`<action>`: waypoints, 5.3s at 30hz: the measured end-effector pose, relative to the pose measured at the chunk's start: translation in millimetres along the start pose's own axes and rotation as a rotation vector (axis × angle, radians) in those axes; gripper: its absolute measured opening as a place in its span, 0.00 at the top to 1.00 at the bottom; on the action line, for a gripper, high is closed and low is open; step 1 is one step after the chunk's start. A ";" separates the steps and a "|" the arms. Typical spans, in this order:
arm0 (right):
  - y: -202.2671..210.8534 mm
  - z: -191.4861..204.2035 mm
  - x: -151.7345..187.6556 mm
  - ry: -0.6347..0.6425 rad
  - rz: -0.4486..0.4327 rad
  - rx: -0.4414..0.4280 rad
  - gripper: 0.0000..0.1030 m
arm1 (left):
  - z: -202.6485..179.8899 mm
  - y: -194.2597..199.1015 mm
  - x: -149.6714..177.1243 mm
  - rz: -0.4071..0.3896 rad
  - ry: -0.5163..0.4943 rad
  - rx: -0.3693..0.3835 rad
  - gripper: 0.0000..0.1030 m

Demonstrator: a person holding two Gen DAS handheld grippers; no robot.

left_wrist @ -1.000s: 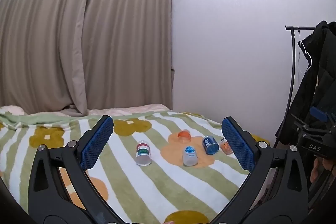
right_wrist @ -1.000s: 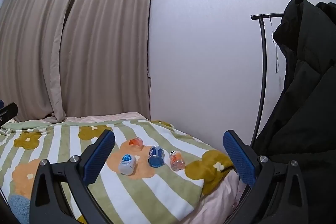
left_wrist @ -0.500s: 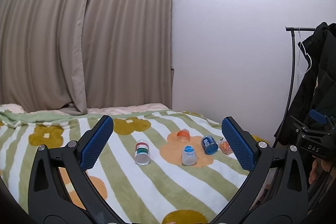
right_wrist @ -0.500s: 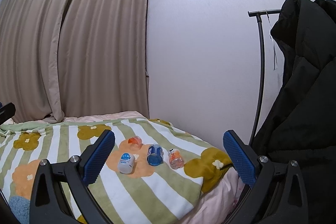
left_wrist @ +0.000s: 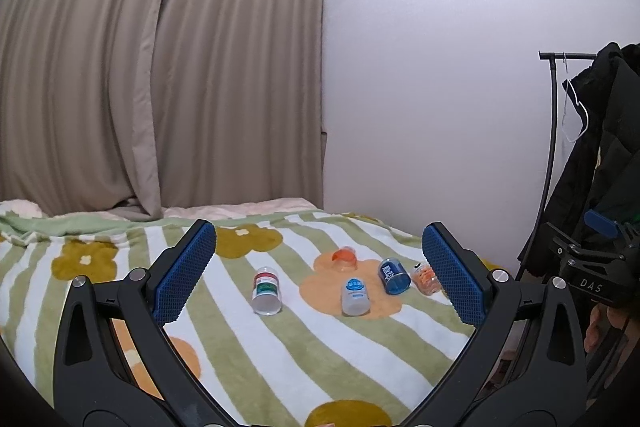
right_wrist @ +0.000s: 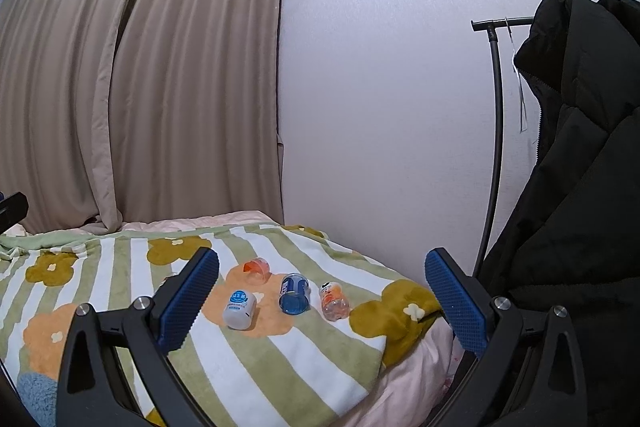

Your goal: Flip cup upside down

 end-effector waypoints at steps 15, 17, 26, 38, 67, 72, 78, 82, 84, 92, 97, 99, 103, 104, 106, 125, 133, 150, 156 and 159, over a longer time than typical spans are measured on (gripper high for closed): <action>-0.5 0.4 1.6 0.000 0.009 -0.007 0.00 | -5.5 -1.8 1.0 0.006 0.003 0.016 0.00; -0.3 0.7 2.9 0.001 0.012 -0.007 0.00 | -6.5 -2.0 1.4 0.006 0.004 0.016 0.00; -0.6 0.0 2.1 -0.001 0.013 -0.006 0.00 | -6.6 -2.4 1.0 0.007 0.003 0.015 0.00; -0.9 -0.5 1.4 -0.001 0.015 -0.006 0.00 | -6.1 -2.3 1.0 0.008 0.004 0.017 0.00; -76.2 8.6 -1.2 0.020 0.107 -0.106 0.00 | -35.4 -124.7 -6.2 0.203 -0.086 0.095 0.00; -124.9 13.1 25.1 0.016 0.187 -0.146 0.00 | -50.6 -208.4 34.3 0.391 -0.114 0.171 0.00; -165.6 20.8 63.5 0.009 0.266 -0.174 0.00 | -64.1 -301.8 116.1 0.637 -0.122 0.221 0.00; -182.2 30.2 86.3 0.024 0.300 -0.195 0.00 | -70.6 -350.0 175.4 0.790 -0.109 0.226 0.00; -188.0 34.3 95.6 0.022 0.317 -0.205 0.00 | -73.6 -369.0 203.6 0.861 -0.083 0.232 0.00; -213.9 45.8 133.9 0.006 0.390 -0.228 0.00 | -79.1 -398.3 269.4 0.995 -0.054 0.223 0.02; -217.9 47.5 146.1 0.002 0.422 -0.234 0.00 | -78.8 -407.0 290.7 1.039 -0.021 0.224 0.08; -217.5 46.3 147.3 0.003 0.428 -0.234 0.00 | -79.0 -409.7 295.2 1.047 -0.011 0.225 0.14; -215.8 44.6 147.1 0.003 0.425 -0.232 0.00 | -84.3 -410.6 304.0 1.079 0.019 0.249 0.37; -215.0 43.8 146.7 0.001 0.425 -0.232 0.00 | -85.8 -410.0 305.6 1.088 0.029 0.259 0.41; -212.7 42.2 144.8 -0.004 0.422 -0.231 0.00 | -85.9 -406.8 304.0 1.090 0.041 0.266 0.42; -170.4 61.2 112.7 -0.041 0.359 -0.276 0.00 | -43.1 -278.3 247.3 0.992 -0.134 0.330 0.44; -158.9 74.6 105.6 -0.002 0.350 -0.289 0.00 | -45.6 -279.3 261.6 0.982 -0.095 0.319 0.45; -159.4 76.0 104.9 -0.012 0.341 -0.295 0.00 | -31.7 -244.8 244.5 1.091 -0.191 0.355 0.46; -161.7 76.9 111.2 -0.002 0.358 -0.293 0.00 | -39.0 -272.4 267.3 1.095 -0.132 0.350 0.46; -163.9 72.3 112.1 -0.002 0.361 -0.283 0.00 | -44.7 -280.1 273.6 1.102 -0.143 0.352 0.46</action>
Point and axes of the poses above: each gripper's, at about its wrist camera, not at the fingertips, and y roughly against the way its jaws point, z to its left, x to its underside, the point moved 10 cm from there along -y, roughly the way its jaws point, and after that the axes turned 2 degrees about -x, right-handed, at the moved point
